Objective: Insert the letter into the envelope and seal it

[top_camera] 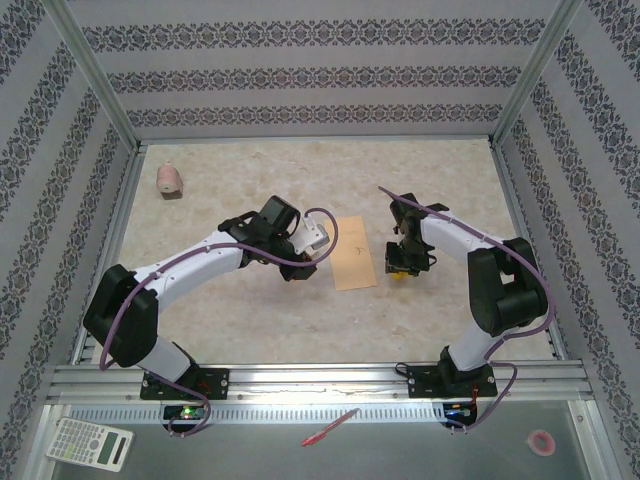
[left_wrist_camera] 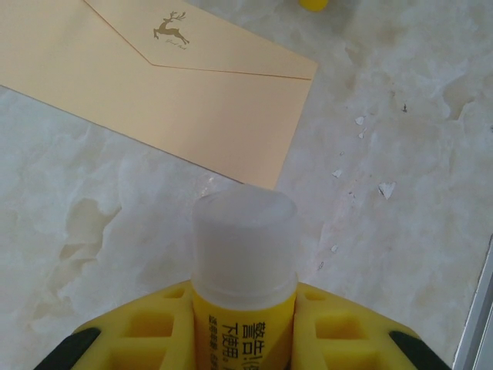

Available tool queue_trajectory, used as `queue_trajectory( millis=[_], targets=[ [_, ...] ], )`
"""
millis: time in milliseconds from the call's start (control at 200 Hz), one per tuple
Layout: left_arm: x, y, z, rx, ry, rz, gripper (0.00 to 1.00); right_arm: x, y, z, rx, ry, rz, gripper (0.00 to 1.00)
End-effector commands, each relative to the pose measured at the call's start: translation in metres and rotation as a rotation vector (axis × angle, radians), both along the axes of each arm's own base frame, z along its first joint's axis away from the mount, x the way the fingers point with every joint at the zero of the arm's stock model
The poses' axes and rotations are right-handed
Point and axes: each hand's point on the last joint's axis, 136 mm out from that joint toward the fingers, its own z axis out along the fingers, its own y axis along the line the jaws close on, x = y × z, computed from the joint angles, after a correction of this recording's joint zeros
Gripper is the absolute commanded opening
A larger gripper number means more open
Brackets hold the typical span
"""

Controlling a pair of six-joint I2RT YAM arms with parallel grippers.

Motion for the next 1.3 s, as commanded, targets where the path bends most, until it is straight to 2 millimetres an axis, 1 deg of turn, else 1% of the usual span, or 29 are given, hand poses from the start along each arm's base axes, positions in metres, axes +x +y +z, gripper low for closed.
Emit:
queue_trajectory(
  millis=[0, 150, 305, 410, 570, 725, 819, 909, 1144, 1299],
  targets=[
    [-0.005, -0.008, 0.007, -0.011, 0.017, -0.023, 0.0, 0.007, 0.002, 0.002, -0.021, -0.021, 0.023, 0.26],
    [-0.005, -0.009, 0.006, -0.012, 0.02, -0.034, 0.0, 0.008, 0.006, 0.016, -0.011, -0.041, 0.032, 0.24],
    [-0.006, -0.011, 0.006, -0.015, 0.024, -0.047, 0.0, 0.012, 0.012, 0.042, 0.029, -0.085, 0.036, 0.23],
    [-0.005, -0.012, 0.006, -0.018, 0.025, -0.054, 0.0, 0.015, 0.02, 0.06, 0.085, -0.104, 0.049, 0.22],
    [-0.008, -0.015, 0.005, -0.027, 0.03, -0.084, 0.0, 0.018, 0.042, 0.088, 0.239, -0.134, 0.065, 0.22],
    [-0.014, -0.02, 0.006, -0.053, 0.039, -0.135, 0.0, 0.019, 0.071, 0.119, 0.467, -0.148, 0.108, 0.21],
    [-0.018, -0.022, 0.005, -0.064, 0.049, -0.167, 0.0, 0.019, 0.081, 0.133, 0.563, -0.152, 0.112, 0.21],
    [-0.019, -0.024, 0.007, -0.076, 0.053, -0.185, 0.0, 0.015, 0.091, 0.146, 0.67, -0.136, 0.124, 0.21],
    [-0.026, -0.029, 0.012, -0.109, 0.052, -0.24, 0.0, 0.004, 0.11, 0.164, 0.87, -0.095, 0.162, 0.21],
    [-0.026, -0.028, 0.012, -0.104, 0.048, -0.254, 0.0, -0.002, 0.115, 0.172, 0.939, -0.074, 0.182, 0.21]
  ],
)
